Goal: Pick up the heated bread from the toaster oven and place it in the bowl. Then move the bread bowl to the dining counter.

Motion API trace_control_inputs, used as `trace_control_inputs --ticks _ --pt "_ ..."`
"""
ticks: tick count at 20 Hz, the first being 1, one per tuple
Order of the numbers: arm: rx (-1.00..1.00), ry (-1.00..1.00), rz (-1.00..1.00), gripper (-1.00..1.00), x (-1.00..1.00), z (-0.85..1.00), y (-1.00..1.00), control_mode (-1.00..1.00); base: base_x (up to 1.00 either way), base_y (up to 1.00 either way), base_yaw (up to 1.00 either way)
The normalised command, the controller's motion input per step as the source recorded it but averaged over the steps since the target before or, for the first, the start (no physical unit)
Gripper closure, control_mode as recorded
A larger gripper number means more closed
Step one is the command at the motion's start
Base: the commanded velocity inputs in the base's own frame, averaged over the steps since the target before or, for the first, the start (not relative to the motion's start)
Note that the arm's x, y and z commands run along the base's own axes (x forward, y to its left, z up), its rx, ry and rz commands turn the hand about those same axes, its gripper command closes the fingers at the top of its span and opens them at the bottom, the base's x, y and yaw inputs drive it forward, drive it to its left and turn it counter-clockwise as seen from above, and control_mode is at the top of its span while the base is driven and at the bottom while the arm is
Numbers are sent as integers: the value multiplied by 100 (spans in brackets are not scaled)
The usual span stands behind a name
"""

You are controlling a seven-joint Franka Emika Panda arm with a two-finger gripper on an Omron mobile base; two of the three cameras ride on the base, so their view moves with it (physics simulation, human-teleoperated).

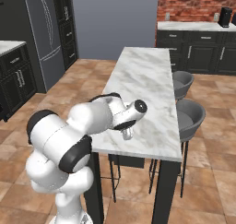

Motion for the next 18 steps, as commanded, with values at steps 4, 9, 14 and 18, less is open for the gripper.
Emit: trace_control_inputs --ticks 4,9,14,18 --pt "7 -11 0 -100 -100 71 -4 -100 0 0 0" --pt "0 -35 0 -100 -100 96 4 -100 0 0 0" --pt "-11 -52 4 -100 -100 65 37 -100 0 0 0" --pt "-33 -65 5 -100 -100 2 55 -100 0 0 0"
